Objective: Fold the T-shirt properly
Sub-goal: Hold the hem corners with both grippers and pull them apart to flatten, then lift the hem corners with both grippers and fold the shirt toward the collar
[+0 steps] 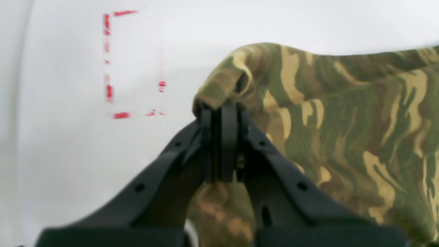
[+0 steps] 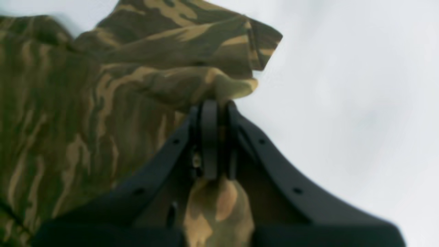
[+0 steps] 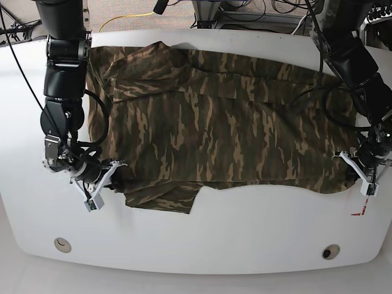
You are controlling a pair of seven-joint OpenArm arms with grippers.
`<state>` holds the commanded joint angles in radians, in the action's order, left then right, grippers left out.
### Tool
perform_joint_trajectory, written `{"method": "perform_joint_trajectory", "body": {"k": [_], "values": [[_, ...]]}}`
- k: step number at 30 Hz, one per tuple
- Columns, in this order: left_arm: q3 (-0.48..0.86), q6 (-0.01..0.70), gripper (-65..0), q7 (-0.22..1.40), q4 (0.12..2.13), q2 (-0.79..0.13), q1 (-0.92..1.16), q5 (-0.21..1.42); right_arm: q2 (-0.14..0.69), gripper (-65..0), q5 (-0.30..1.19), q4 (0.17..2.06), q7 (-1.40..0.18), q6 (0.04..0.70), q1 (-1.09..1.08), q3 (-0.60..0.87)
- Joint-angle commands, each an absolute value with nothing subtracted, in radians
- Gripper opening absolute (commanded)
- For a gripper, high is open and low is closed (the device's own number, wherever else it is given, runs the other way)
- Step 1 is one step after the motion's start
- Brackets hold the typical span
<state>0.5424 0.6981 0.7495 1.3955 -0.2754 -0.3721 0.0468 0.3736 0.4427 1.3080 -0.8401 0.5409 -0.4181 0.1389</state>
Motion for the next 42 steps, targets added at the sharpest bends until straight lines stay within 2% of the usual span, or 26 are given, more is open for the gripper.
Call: {"method": "perform_joint_trajectory", "body": {"k": [4,8,10,18,27,31,42], "values": [[0.549,0.698,-65.0,0.803,1.412,-0.277,-0.372,0.047,0.372,-65.0,0.443,1.426,-0.932,0.542,-0.377,0.174],[0.549,0.698,-65.0,0.885,1.48,-0.277,-0.366,0.047,0.372,-65.0,0.444,1.518,-0.949,0.545,-0.288,0.228],[0.549,0.698,-65.0,0.909,1.511,-0.277,-0.34,0.047,0.372,-65.0,0.446,1.584,-0.957,0.567,-0.239,0.245],[0.545,0.698,-65.0,0.911,1.589,-0.277,-0.219,0.047,0.321,-65.0,0.446,1.774,-1.043,0.579,-0.082,0.372],[0.549,0.698,-65.0,0.911,1.6,-0.277,-0.094,0.047,0.245,-65.0,0.446,1.957,-1.087,0.579,0.11,0.43],[0.55,0.698,-65.0,0.911,1.596,-0.28,-0.053,0.047,0.219,-65.0,0.446,1.979,-1.089,0.579,0.182,0.443],[0.542,0.698,-65.0,0.908,1.55,-0.286,-0.018,0.042,0.211,-65.0,0.446,1.979,-1.084,0.581,0.308,0.443]]}}
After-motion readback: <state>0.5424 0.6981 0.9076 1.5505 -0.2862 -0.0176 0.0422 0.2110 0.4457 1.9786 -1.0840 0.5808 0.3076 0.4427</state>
